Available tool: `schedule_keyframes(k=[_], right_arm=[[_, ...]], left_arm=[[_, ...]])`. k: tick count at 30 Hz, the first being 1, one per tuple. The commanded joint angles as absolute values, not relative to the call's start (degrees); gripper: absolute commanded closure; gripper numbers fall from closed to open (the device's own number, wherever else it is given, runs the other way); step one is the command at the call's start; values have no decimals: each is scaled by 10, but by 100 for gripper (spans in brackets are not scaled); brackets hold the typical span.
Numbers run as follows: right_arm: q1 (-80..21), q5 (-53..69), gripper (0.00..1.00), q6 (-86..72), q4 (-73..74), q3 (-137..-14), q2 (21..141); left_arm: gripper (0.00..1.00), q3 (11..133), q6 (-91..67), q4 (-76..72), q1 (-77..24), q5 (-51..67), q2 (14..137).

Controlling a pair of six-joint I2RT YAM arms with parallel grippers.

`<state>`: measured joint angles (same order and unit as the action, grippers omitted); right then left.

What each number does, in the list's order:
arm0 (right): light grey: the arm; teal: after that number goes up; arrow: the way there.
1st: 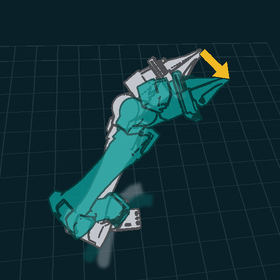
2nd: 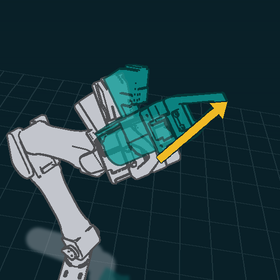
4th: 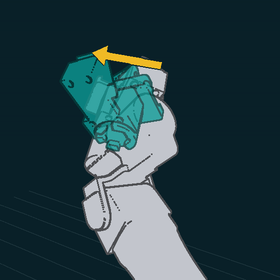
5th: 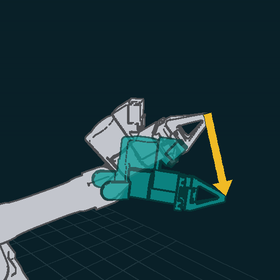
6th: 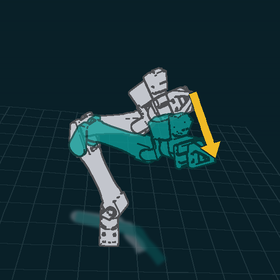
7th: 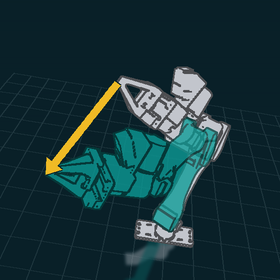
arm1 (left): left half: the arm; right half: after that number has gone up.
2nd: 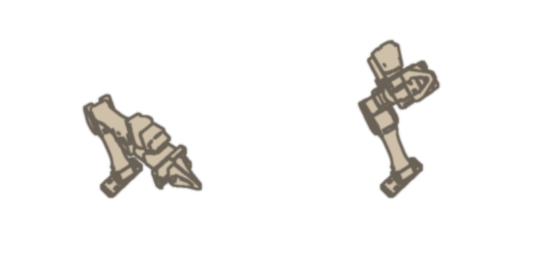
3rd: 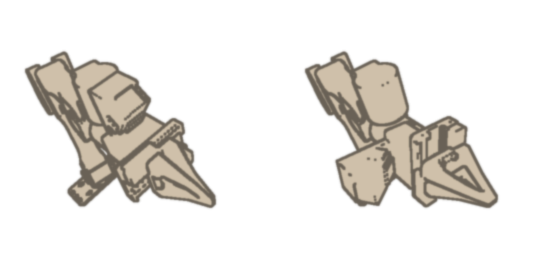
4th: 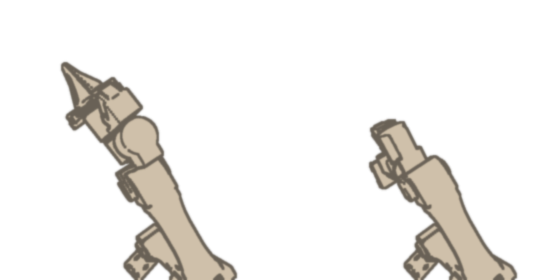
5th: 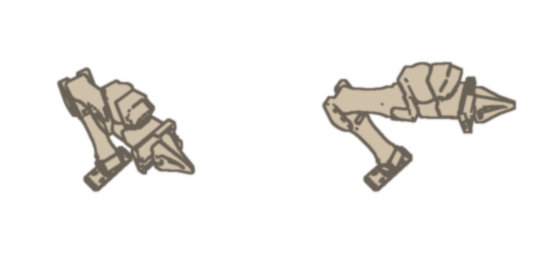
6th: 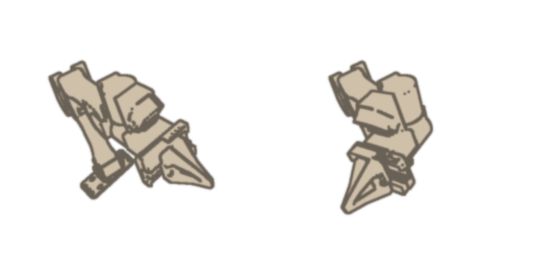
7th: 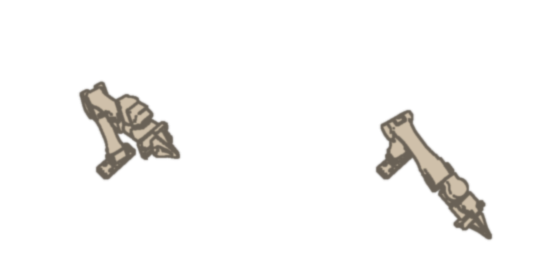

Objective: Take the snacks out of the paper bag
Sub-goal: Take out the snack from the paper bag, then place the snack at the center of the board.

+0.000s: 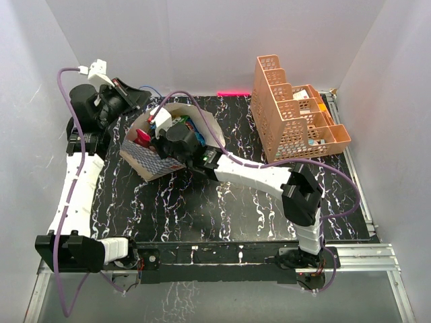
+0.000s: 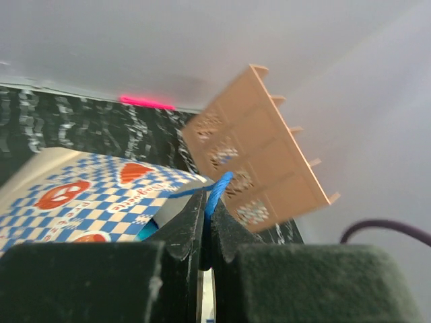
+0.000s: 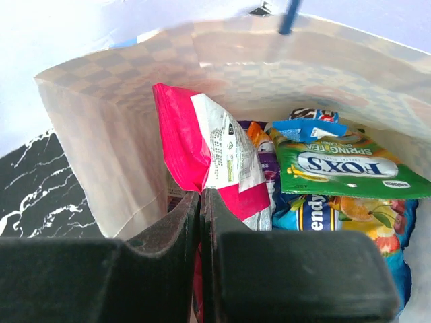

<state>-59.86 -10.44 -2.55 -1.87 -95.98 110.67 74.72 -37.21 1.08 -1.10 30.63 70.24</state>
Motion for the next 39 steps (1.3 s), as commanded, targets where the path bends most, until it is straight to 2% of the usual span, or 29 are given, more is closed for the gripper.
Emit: schedule_keyframes(k=[1,5,13,29,39], right_arm=[[-580,-144,92,-57,-51,-1032,1099],[-556,-126,92,-91,-40,-1106,1124],[-546,-132,92,-71,20,-1268,1171],[-482,-124,92,-66,43,-1222,1028],[-483,-176,92,-4,157,-1324,956]], left_arm=[[100,812,-324,106,-14,150,716],[100,828,-314,110,-14,109,731],[100,838,-290,92,-14,127,738],[100,898,-232,132,-14,68,746],[100,883,-230,131,-15,75,740]])
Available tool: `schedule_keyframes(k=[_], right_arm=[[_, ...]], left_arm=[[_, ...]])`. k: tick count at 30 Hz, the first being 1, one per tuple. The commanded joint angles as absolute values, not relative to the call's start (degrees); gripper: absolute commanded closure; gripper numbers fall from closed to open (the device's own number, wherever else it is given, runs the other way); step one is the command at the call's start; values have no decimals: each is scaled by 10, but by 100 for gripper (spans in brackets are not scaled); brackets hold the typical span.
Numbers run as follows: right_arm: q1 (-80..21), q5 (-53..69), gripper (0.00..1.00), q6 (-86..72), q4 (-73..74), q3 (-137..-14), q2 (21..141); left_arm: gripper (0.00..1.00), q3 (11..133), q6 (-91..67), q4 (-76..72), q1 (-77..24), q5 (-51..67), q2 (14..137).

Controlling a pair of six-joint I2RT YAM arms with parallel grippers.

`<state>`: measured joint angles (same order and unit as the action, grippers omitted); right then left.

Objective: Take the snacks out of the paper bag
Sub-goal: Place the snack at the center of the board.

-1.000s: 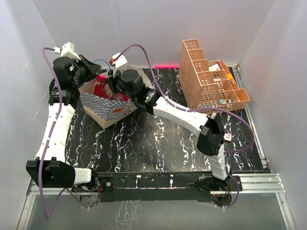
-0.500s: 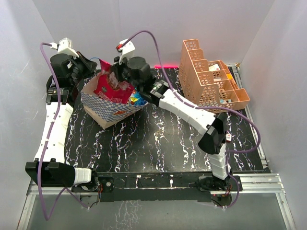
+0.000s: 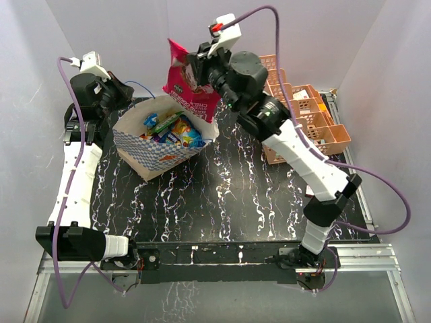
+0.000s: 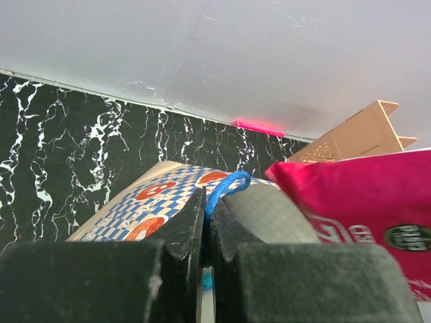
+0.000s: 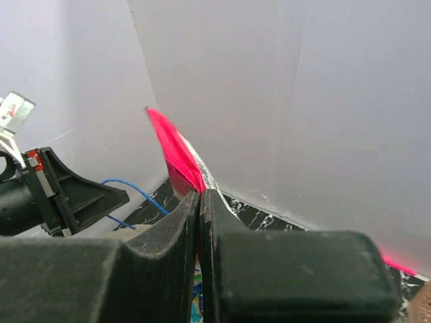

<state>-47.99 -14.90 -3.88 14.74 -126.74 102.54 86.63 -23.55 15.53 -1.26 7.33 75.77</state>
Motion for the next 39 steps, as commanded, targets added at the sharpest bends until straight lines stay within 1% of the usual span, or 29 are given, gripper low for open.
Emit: schedule_keyframes(k=[1,4,8,13,21,24,29,33,35,39], right_arm=[[-483,-179,92,-3,171,-1321,943],[-483,-195,92,0,204,-1273,876],[-482,-238,92,-11,248,-1147,773],[-482,-282,92,-84,309,-955,634],[-483,-306,92,-247,412,-733,486],[-483,-291,92,-319,414,-671,459],[-483,-146,92,-384,328,-611,462],[-482,-78,92,-445,232,-571,468],[-482,-93,92,-494,218,-548,463],[-483,-180,92,-578,228,-463,426]], left_arm=[[100,883,-230,131,-14,78,740],[100,885,-230,132,-14,87,739],[100,889,-224,137,-14,92,738],[100,882,-221,138,-14,93,729],[100,867,-237,122,-15,117,727],[100,866,-240,119,-14,121,733],[100,862,-244,116,-14,130,733],[100,856,-245,119,-14,132,721],[100,852,-244,121,-14,130,716],[100,847,-234,129,-16,119,708]])
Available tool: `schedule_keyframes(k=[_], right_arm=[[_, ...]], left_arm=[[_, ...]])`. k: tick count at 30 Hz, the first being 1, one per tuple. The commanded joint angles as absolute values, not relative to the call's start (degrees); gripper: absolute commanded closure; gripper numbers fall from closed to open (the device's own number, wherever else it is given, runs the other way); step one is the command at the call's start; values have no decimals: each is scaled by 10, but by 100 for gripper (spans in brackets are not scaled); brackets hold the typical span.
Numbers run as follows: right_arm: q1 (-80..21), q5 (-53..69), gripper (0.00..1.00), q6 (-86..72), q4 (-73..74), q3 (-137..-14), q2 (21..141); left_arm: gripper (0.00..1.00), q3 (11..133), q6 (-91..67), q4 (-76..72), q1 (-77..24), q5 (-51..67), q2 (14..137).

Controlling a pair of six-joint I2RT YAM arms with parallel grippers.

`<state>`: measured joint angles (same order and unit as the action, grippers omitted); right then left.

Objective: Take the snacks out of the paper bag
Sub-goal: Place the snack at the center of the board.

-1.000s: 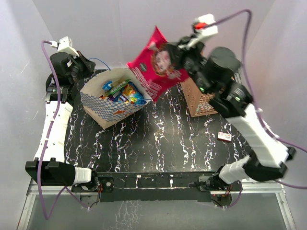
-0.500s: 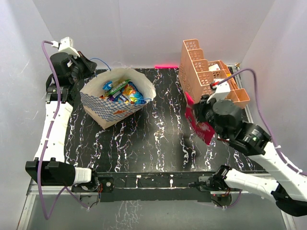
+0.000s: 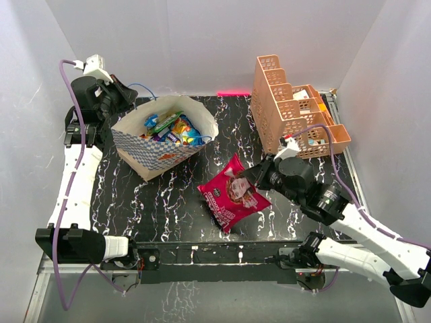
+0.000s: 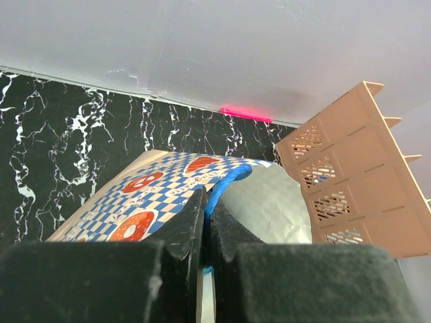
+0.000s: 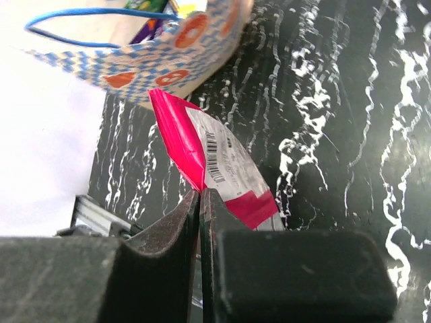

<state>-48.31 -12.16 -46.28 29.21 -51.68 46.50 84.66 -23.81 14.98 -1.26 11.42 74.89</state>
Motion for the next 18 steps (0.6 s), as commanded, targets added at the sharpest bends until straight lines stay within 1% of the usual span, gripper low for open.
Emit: schedule_keyframes(k=[1,5,10,13,18], right_arm=[[-482,-216,92,-596,239,-428,416],[-473,-299,92,-624,279,-348,406],[-441,-362,92,-630,380,-342,462],[-421,-374,92,-631,410,-347,484],[-379,-370,89,-615,397,-326,510]], left_arm=[[100,846,-231,128,-17,115,708],[100,849,-230,125,-22,123,716],[100,877,-200,144,-36,121,729],[100,879,-194,146,-39,123,730],[100,874,-197,147,-41,142,731]])
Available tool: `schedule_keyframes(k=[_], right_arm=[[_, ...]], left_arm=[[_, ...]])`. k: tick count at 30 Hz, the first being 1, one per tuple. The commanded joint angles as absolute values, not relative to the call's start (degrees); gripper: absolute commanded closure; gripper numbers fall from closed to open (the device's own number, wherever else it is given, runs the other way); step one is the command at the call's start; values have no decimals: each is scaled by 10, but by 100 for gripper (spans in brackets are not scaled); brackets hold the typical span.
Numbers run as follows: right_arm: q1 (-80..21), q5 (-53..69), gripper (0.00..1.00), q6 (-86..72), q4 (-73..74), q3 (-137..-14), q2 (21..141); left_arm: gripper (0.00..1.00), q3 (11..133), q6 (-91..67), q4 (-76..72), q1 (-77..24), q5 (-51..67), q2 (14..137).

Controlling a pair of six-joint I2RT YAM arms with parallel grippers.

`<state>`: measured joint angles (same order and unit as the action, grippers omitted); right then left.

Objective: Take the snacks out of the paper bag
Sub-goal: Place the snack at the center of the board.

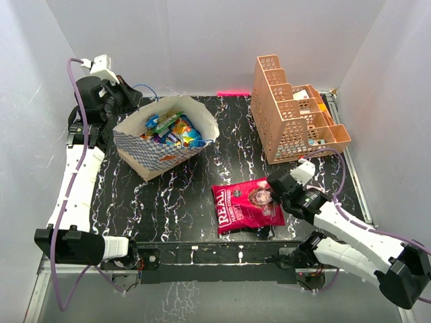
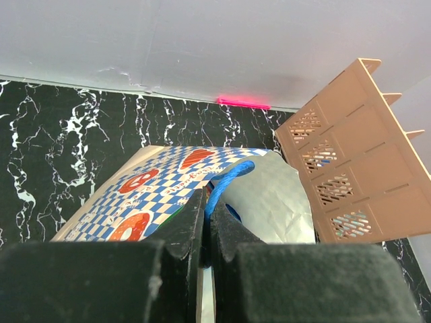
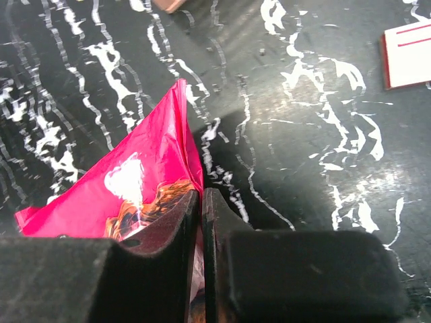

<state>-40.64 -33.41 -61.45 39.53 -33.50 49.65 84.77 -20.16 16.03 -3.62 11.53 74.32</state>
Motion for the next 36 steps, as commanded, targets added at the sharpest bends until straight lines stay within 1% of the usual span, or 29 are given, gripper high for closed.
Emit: schedule_keyframes(k=[1,9,13,15,19,21,22,25,27,31,33,34,36], right_arm=[[-368,-369,88,-608,382,-318,516],[-281,-300,85,-530,269,-288,564],[-267,-279,78,-523,265,-285,552],[-265,-275,70,-524,275,-279,527],[-261,-279,41,-532,329,-294,454],[-260,-280,34,-494,335,-318,416],[-261,-275,30,-470,336,-332,400],[-261,-221,18,-397,322,-377,374],[-261,-144,18,-346,305,-404,379],[-261,69,17,-229,238,-450,417],[-262,154,17,-191,208,-466,443],[-262,179,17,-180,197,-476,458],[-267,193,18,-174,184,-502,494]], left_arm=[[100,873,-199,145,-41,149,730],[100,854,-185,138,-46,179,705],[100,861,-153,158,-69,149,697],[100,863,-136,163,-85,131,693],[100,867,-120,166,-103,118,685],[100,867,-111,164,-114,119,680],[100,866,-106,161,-121,121,676],[100,843,-86,135,-140,136,654],[100,815,-76,108,-146,156,634],[100,758,-72,56,-151,206,596],[100,733,-74,36,-154,233,582],[100,721,-76,29,-155,245,576],[100,689,-79,11,-156,266,561]])
